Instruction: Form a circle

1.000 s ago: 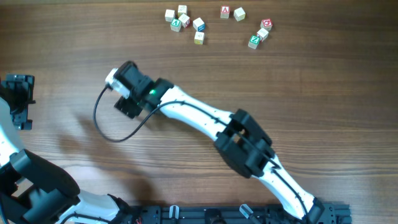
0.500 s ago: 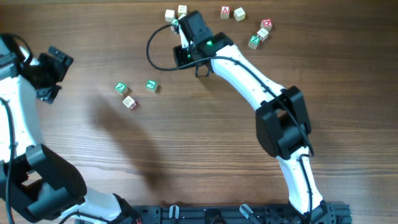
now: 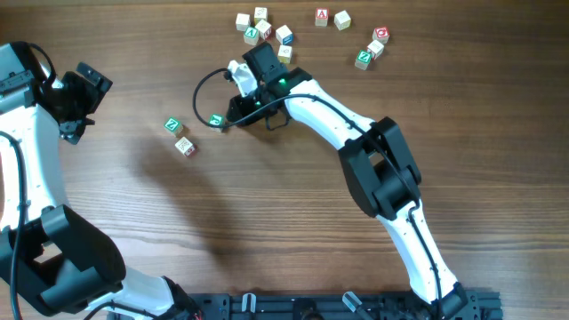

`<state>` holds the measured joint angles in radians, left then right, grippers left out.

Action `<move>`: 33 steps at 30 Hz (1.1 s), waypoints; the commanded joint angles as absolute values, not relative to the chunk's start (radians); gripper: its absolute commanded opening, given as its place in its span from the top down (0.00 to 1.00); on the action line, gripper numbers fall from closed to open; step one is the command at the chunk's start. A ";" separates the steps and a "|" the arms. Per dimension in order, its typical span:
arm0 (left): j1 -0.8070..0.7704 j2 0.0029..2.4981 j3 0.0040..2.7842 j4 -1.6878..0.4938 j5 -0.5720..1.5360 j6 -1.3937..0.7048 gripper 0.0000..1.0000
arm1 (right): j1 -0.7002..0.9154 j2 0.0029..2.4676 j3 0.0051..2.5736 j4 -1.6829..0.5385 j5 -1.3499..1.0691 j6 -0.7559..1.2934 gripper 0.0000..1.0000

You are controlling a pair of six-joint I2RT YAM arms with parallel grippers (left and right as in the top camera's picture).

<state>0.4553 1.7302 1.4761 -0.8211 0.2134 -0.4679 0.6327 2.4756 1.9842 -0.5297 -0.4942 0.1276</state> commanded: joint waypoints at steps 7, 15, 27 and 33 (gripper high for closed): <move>0.456 1.740 1.489 -0.819 0.204 -0.448 0.00 | 0.671 2.534 1.985 -0.495 -0.549 0.027 0.77; 0.456 1.740 1.489 -0.819 0.204 -0.448 0.00 | 0.624 2.517 1.986 -0.413 -0.319 0.159 0.89; 0.450 1.742 1.489 -0.800 0.213 -0.453 0.00 | 0.689 2.518 1.986 -0.435 -0.537 0.078 0.90; 0.389 1.756 1.489 -0.742 0.286 -0.456 0.10 | 0.648 2.501 1.986 -0.461 -0.150 0.139 0.95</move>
<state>0.4316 1.7336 1.4761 -0.7727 0.2192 -0.4675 0.6842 2.5061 1.9842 -0.4450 -0.3061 0.1120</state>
